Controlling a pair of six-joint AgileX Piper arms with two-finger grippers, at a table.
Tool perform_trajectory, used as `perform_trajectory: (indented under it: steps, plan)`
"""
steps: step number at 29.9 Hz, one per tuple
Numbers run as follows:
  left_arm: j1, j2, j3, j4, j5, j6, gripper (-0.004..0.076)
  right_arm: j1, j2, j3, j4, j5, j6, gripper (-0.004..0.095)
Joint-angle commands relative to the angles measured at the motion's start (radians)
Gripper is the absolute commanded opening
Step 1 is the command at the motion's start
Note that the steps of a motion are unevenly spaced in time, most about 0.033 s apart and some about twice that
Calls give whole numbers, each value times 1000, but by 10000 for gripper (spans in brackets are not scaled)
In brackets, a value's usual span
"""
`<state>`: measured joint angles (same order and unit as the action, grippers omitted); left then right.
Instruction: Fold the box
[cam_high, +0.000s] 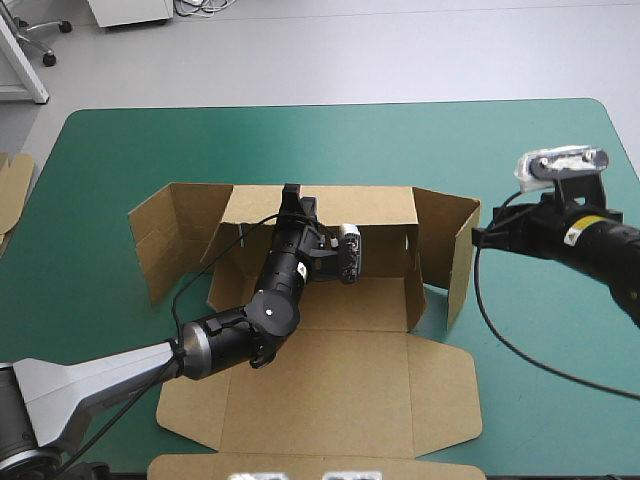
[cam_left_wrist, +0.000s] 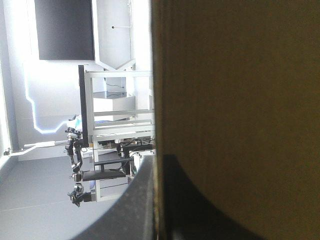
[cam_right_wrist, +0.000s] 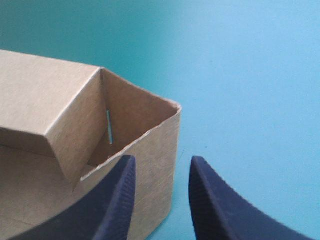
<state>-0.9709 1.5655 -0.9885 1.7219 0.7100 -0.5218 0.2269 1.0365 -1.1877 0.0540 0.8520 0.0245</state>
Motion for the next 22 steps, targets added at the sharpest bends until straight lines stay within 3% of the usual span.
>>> perform_trajectory:
  steps: [1, 4, 7, 14, 22]
  plan:
    - [-3, -37, -20, 42, 47, -20, -14, -1, 105, -197, -81, 45, 35, 333]
    - [-3, -37, -20, 42, 49, -52, -15, -24, 196, -298, -84, 11, 35, 332]
    - [-3, -37, -20, 42, 67, -66, -15, -84, 307, -397, -45, 49, 15, 332]
    - [4, -35, -20, 44, 105, -66, -15, -218, 554, -543, 246, 150, -144, 330]
    - [54, 9, -128, 44, 100, -64, -14, -232, 695, -636, 294, 145, -181, 250]
